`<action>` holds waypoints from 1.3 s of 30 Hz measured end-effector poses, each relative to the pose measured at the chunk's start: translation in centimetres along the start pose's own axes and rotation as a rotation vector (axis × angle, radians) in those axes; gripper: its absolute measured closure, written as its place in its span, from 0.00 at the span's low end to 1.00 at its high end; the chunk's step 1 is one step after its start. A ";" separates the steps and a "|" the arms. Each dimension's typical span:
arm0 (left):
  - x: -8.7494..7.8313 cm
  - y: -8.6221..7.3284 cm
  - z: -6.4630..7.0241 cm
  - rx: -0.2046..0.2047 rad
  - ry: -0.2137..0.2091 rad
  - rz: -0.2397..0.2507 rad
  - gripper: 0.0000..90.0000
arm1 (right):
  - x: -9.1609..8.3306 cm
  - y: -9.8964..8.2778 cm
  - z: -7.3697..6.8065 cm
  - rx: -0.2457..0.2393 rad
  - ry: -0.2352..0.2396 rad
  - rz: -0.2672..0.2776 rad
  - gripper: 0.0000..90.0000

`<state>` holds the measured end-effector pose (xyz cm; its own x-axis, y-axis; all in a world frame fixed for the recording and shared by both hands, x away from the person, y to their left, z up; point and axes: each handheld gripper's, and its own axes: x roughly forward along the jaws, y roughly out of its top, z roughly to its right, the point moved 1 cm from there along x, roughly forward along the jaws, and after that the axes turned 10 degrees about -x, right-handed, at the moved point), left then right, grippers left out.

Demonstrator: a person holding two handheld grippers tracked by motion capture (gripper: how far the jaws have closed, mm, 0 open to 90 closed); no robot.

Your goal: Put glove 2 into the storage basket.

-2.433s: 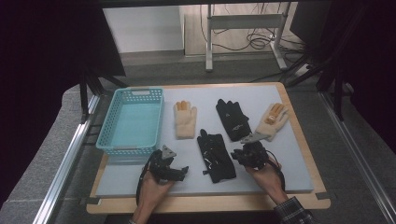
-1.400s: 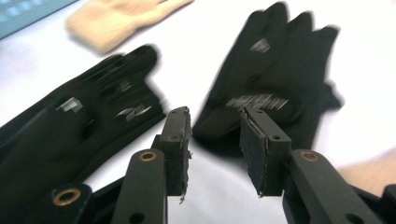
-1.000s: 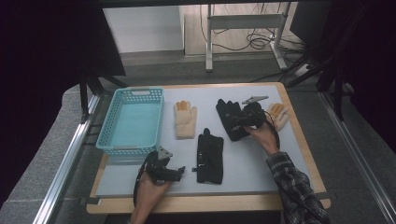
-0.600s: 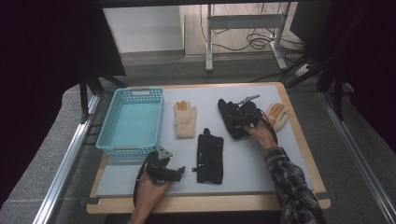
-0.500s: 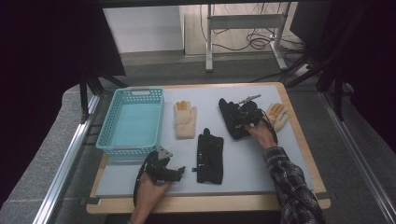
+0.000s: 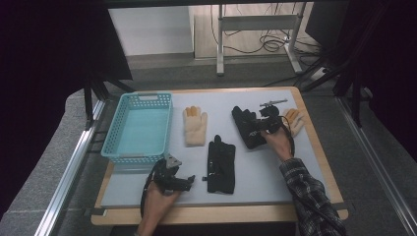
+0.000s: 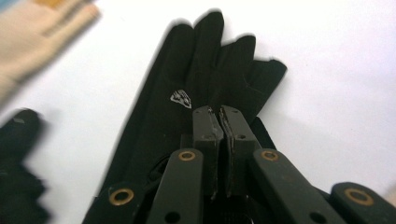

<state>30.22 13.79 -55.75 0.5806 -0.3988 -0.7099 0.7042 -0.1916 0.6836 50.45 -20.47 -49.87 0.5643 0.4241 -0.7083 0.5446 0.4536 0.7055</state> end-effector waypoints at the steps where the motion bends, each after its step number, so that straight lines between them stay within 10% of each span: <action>1: 0.0 0.0 0.0 0.000 0.000 0.000 0.05 | -0.4 0.1 -0.2 0.001 0.002 0.016 0.94; 10: 0.0 0.0 0.0 0.000 0.000 0.000 0.05 | -4.7 0.6 -3.3 -0.002 0.044 0.111 0.94; 26: 0.0 0.0 0.0 -0.002 0.001 0.003 0.05 | -8.7 -2.9 -13.8 -0.083 0.148 0.172 0.93; 33: 0.0 0.0 0.0 0.007 0.003 -0.004 0.05 | -6.1 -4.9 -14.3 -0.142 0.181 0.100 0.79; 39: 0.0 0.0 0.0 0.007 0.002 -0.005 0.05 | -6.4 -4.5 -12.6 -0.349 0.282 0.066 0.67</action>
<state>30.23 13.84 -55.73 0.5782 -0.3960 -0.7134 0.7041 -0.1996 0.6815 36.57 -15.38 -48.82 0.3738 0.6357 -0.6754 0.2443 0.6350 0.7328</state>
